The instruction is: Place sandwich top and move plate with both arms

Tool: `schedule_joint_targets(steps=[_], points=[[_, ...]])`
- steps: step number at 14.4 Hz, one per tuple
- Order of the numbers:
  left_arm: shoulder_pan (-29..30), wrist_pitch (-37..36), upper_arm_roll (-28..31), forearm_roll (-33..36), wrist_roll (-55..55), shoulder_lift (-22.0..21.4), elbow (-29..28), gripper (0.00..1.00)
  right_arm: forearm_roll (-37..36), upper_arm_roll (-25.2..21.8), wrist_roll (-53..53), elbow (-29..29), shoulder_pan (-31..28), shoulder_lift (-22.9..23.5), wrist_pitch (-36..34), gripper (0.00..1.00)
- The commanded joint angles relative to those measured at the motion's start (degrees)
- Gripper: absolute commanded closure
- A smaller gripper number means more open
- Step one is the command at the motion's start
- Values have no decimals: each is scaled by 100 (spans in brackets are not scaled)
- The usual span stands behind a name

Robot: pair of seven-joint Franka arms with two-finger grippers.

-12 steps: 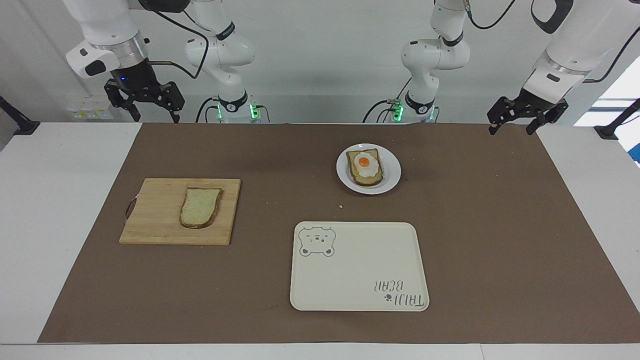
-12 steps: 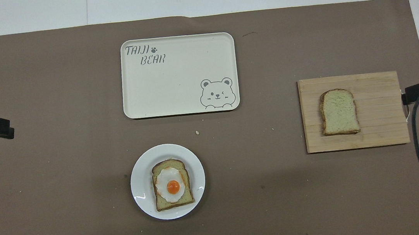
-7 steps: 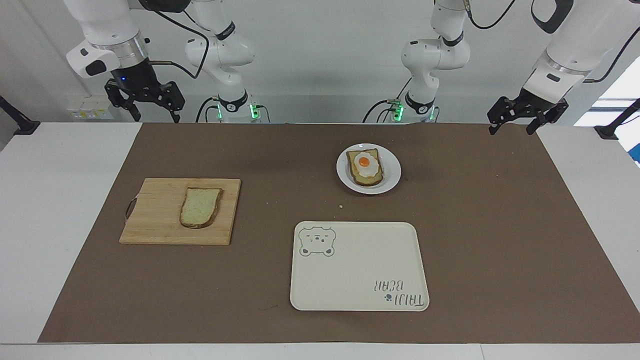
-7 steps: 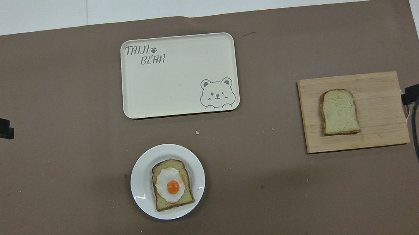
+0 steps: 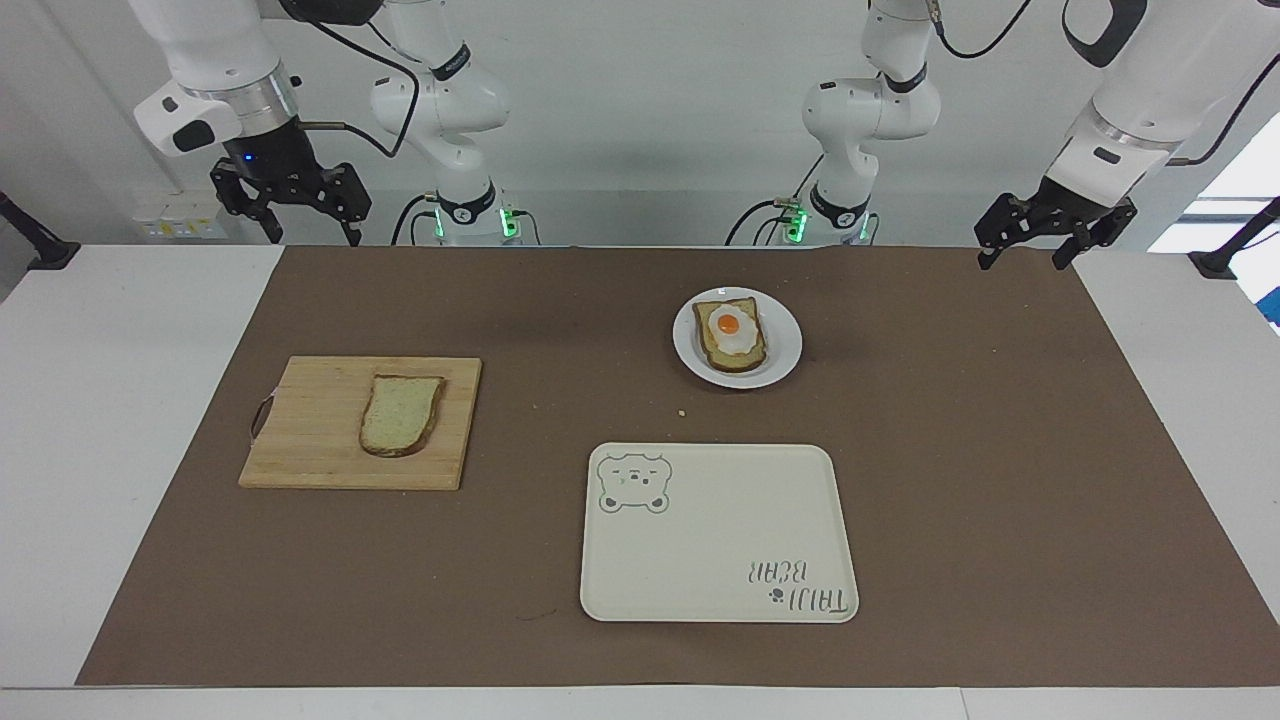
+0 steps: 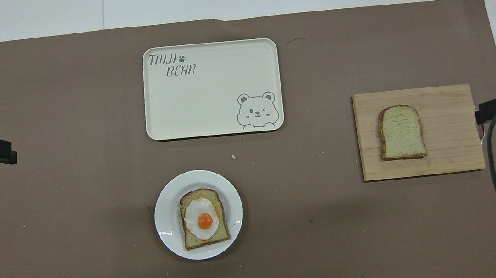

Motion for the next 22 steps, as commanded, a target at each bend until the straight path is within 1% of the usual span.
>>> schedule_joint_targets(steps=[1,11,13,15,19,22], points=[[20,-90,6,-1,50,6,44,0,-24,39,-99,-84,-47,-80,86,0],[20,-90,6,-1,50,6,44,0,-24,39,-143,-110,-29,-80,95,0],[20,-90,6,-1,50,6,44,0,-24,39,-161,-215,-55,-71,121,0],[20,-90,6,-1,50,6,44,0,-15,39,-231,-286,-73,-18,515,0],[20,-90,6,-1,50,6,44,0,55,30,-266,-645,-99,166,1104,0],[20,-90,6,-1,50,6,44,0,56,21,-389,-848,-213,412,1386,0]])
